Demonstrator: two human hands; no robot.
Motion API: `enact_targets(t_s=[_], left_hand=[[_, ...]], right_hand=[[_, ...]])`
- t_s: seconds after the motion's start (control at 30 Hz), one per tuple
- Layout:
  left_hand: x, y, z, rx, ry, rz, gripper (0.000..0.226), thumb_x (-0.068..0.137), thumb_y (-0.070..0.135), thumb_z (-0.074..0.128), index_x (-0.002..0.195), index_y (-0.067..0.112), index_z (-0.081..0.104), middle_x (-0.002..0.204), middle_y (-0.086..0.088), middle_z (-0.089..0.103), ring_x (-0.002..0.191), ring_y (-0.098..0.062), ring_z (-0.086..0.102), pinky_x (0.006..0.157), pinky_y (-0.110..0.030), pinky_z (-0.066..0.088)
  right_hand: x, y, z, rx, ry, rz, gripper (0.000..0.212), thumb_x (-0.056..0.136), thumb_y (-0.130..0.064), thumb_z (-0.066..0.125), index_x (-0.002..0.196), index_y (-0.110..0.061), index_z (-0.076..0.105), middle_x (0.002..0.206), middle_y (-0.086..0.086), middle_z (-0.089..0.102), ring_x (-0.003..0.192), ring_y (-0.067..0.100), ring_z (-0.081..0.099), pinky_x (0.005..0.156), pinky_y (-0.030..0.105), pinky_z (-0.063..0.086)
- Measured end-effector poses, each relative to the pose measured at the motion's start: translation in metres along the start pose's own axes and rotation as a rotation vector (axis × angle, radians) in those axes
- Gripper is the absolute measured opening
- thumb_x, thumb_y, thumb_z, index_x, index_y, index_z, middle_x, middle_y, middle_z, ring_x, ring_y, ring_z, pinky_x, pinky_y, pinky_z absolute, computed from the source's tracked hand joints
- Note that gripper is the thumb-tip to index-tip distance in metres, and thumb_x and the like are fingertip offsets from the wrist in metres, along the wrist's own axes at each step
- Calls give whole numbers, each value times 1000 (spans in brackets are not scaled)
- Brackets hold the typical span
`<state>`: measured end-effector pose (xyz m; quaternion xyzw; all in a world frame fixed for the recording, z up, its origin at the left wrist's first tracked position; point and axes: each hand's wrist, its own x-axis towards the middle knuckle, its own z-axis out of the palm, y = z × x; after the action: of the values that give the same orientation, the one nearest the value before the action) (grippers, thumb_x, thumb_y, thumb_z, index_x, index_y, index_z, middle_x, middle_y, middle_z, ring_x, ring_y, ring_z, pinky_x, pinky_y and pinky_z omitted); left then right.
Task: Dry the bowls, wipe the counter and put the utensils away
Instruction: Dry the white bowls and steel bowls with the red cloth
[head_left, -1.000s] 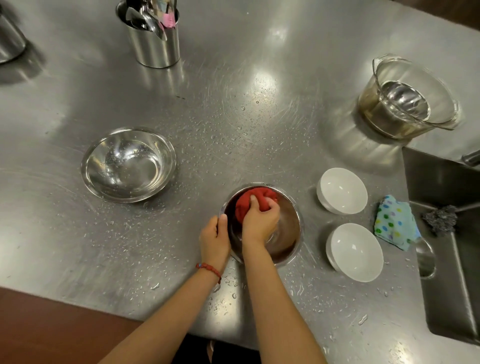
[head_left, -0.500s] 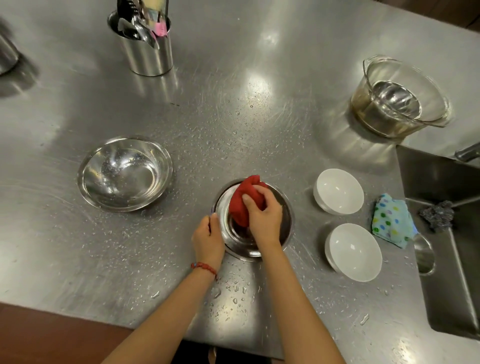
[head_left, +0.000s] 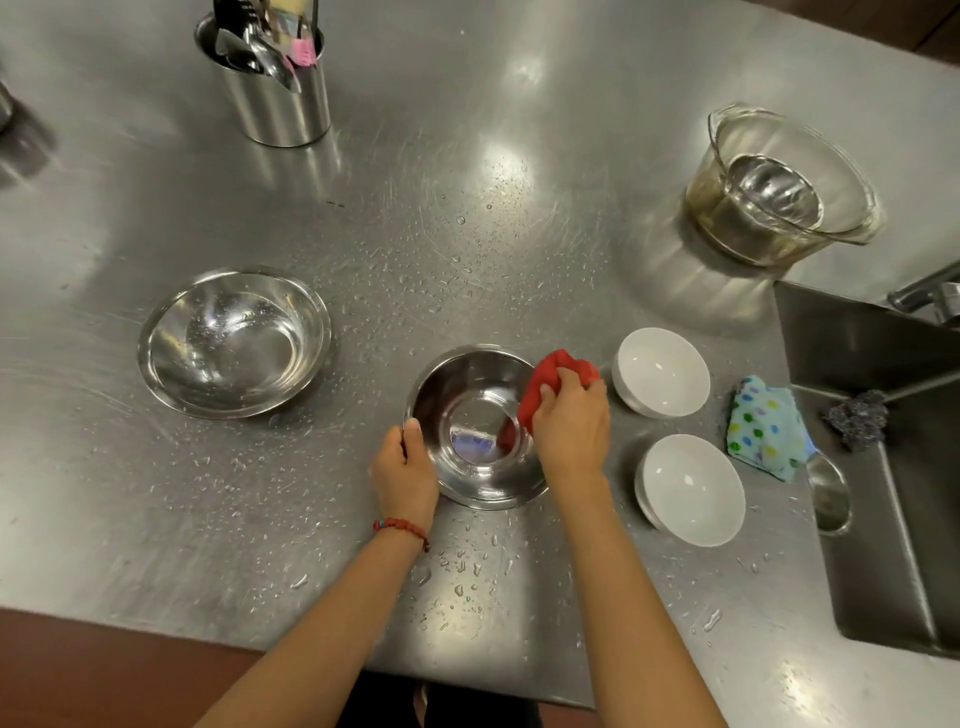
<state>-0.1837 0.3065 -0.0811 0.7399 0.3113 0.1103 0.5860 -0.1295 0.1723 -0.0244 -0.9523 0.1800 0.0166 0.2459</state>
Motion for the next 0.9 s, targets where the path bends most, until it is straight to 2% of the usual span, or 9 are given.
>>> enact_targets(t_s=[0.33, 0.5, 0.67, 0.73, 0.8, 0.9], left_hand=[[-6, -3, 10, -25, 39, -47, 41, 95, 21, 42, 55, 18, 36, 53, 3, 36, 49, -8, 31, 41, -8, 32], [-10, 0, 10, -33, 13, -62, 41, 94, 20, 43, 54, 19, 37, 53, 3, 39, 49, -8, 33, 47, -23, 32], [-9, 0, -1, -137, -102, -101, 43, 93, 21, 48, 52, 17, 36, 52, -1, 34, 52, -14, 32, 54, -31, 31], [-10, 2, -8, -123, -187, -98, 41, 91, 28, 53, 54, 14, 40, 52, -4, 39, 52, -18, 37, 51, -30, 36], [-11, 2, -18, -40, -206, -88, 38, 87, 35, 57, 57, 12, 51, 54, -5, 51, 53, -19, 49, 50, -28, 46], [-7, 3, -40, 127, -111, 0, 22, 84, 37, 60, 73, 17, 62, 69, -3, 65, 68, -20, 62, 66, -32, 51]], right_hand=[[-77, 23, -5, 91, -44, -47, 34, 96, -26, 43, 127, -14, 50, 130, 14, 46, 111, 28, 50, 95, 35, 39], [-93, 4, 15, 137, -113, -133, 36, 94, -28, 46, 128, -17, 49, 131, 11, 48, 115, 26, 49, 97, 31, 38], [-86, 3, 14, 481, -170, -119, 33, 88, -26, 58, 120, -21, 59, 124, 4, 58, 113, 18, 53, 99, 27, 39], [-87, 2, 14, 619, -162, -78, 31, 87, -25, 61, 117, -23, 61, 116, -2, 62, 106, 12, 56, 95, 28, 45], [-88, 0, 14, 702, -157, -56, 30, 86, -25, 62, 115, -25, 62, 113, -6, 62, 102, 8, 56, 89, 22, 49], [-87, -4, 13, 763, -159, -74, 29, 85, -25, 63, 114, -27, 62, 111, -10, 61, 99, 4, 56, 79, 10, 45]])
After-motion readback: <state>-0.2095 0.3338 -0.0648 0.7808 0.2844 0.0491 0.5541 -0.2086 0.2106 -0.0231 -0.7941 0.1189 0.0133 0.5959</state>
